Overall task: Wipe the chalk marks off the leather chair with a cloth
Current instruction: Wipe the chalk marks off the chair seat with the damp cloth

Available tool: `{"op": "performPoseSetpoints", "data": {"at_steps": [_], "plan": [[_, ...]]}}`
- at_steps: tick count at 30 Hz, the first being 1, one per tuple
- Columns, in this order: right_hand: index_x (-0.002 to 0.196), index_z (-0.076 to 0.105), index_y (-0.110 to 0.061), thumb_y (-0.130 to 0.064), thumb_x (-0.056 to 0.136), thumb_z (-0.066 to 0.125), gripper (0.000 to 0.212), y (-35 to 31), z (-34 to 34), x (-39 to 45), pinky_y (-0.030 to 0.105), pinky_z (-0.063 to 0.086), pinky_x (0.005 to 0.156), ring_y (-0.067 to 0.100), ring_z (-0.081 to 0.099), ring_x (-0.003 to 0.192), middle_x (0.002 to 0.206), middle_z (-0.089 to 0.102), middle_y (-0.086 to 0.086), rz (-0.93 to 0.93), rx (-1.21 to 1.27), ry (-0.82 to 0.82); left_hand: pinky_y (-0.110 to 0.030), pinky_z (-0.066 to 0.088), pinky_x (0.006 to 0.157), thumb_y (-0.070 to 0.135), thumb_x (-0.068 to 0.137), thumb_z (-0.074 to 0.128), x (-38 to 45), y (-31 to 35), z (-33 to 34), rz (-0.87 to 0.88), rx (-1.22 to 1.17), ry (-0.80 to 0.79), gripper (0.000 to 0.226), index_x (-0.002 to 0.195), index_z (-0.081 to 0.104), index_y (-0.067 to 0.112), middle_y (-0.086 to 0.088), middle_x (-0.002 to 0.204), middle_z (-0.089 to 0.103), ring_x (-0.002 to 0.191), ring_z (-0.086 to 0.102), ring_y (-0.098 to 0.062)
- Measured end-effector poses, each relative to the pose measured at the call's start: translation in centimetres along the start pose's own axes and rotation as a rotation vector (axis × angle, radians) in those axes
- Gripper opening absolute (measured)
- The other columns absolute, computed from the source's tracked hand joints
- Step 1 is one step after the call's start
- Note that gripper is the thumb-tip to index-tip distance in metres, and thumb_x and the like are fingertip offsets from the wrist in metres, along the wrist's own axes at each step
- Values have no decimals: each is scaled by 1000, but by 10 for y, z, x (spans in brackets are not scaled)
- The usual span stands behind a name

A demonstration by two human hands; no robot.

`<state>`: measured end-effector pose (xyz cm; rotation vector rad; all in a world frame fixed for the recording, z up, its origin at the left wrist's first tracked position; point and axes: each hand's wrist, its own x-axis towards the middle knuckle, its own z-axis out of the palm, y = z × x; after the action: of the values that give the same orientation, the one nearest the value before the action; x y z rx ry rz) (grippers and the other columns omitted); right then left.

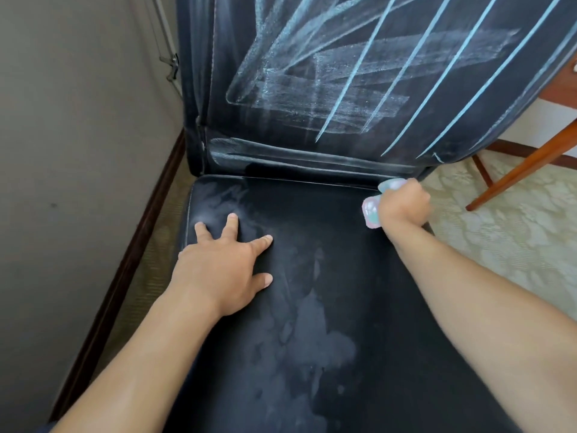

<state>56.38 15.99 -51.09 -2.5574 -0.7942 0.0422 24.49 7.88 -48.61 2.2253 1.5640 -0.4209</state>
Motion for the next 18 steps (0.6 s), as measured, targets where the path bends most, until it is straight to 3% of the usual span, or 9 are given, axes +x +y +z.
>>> {"op": "performPoseSetpoints", "data": {"at_steps": [2, 5, 9, 14, 16, 18], "plan": [[113, 63, -10, -22, 92, 59, 24, -22, 10, -24, 41, 50, 88, 39, 64, 108, 115, 68, 18, -48, 2, 0, -61, 40, 115, 68, 100, 45, 1, -2, 1, 3, -15, -8, 72, 159, 7, 57, -6, 174, -14, 155, 1, -56], [106, 65, -12, -23, 93, 56, 20, -68, 30, -79, 36, 47, 79, 35, 66, 100, 106, 71, 13, -265, 4, -83, -65, 38, 116, 60, 102, 51, 0, -1, 2, 7, -66, -8, 71, 160, 11, 54, -7, 174, -12, 155, 0, -56], [103, 66, -12, -17, 92, 54, 17, -134, 58, -163, 33, 45, 70, 30, 68, 92, 99, 71, 8, -522, 70, -215, -65, 42, 112, 47, 102, 60, -2, -8, 9, 5, -120, 69, 74, 161, 17, 43, -4, 174, 3, 156, 5, -54], [93, 66, -13, -15, 86, 59, 10, -145, 45, -170, 34, 50, 70, 30, 64, 85, 92, 70, 8, -672, 82, -337, -67, 42, 110, 41, 101, 63, 3, -3, 14, -39, -107, 76, 75, 160, 19, 29, -4, 173, 3, 155, 2, -56], [77, 62, -22, -14, 81, 61, 9, -152, 41, -182, 33, 48, 64, 27, 58, 73, 78, 66, 4, -813, 107, -435, -66, 43, 111, 41, 102, 62, 2, -2, 13, -47, -102, 71, 77, 162, 16, 27, -6, 173, 6, 155, 3, -56], [72, 55, -23, -8, 77, 57, 16, -170, 47, -204, 33, 44, 60, 28, 60, 73, 74, 63, 2, -1020, 90, -562, -56, 50, 104, 41, 102, 61, -2, -5, 14, -28, -126, 100, 72, 161, 23, 28, -3, 170, 20, 157, 6, -50]]}}
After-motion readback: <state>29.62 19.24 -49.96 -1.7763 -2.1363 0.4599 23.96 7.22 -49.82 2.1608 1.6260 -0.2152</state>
